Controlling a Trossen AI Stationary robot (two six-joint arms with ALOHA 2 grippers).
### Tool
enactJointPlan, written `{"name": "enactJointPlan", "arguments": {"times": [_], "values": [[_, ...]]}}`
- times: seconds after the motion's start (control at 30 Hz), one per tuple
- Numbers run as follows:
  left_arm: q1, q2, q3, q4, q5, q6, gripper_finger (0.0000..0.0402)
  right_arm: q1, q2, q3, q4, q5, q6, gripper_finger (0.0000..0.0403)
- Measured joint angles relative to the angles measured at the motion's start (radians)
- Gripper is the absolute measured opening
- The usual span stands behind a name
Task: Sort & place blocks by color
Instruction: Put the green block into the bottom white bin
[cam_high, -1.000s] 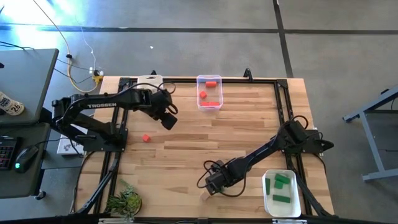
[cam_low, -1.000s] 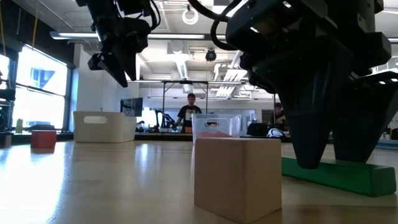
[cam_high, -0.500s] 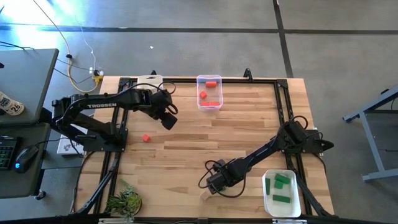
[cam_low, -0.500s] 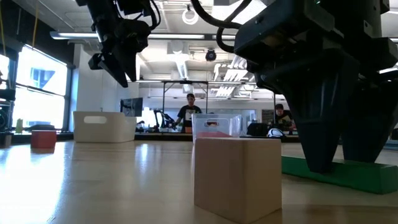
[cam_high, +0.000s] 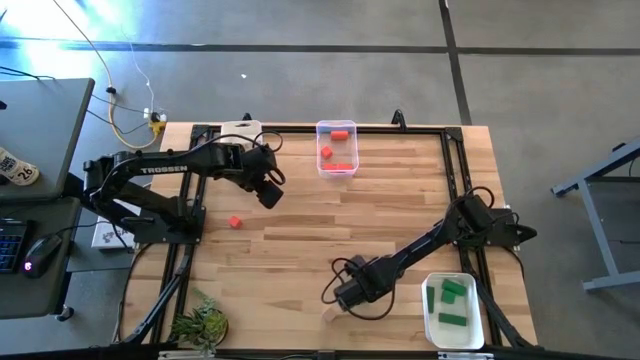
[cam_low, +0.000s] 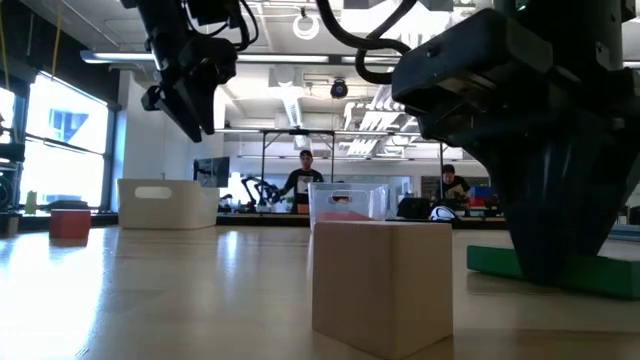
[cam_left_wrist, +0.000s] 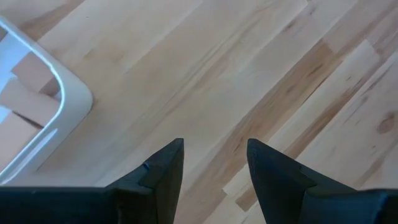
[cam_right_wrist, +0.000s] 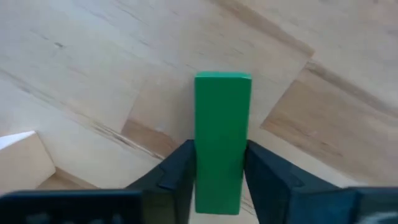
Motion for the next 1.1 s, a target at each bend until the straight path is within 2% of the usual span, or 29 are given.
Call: {"name": "enactJointPlan", "arguments": {"times": [0.13,0.33,0.63,0.93,1.1], "values": [[0.0,0.0,0.0,-0.026,-0.014,-0.002,0.0163,-0.001,-0.001,0.0,-0.002,0.002,-0.037,0.0074],[0.0,0.0,0.0,-0.027,-0.019,-0.004,0.0163,-0.001,0.004,0.042,-0.044,0.0,-0.124,0.0073],[-0.007,0.0,0.0,-0.031,-0.015,-0.014,0.0163,0.014,0.008,0.255,-0.405,0.111,-0.195,0.0073],[-0.049,0.0,0.0,-0.034,-0.012,-0.042,0.0163,0.067,0.005,0.436,-0.735,0.185,-0.187,0.0073],[-0.079,0.0,0.0,-0.044,-0.012,-0.06,0.0163,0.094,-0.009,0.462,-0.742,0.196,-0.168,0.0073]]}}
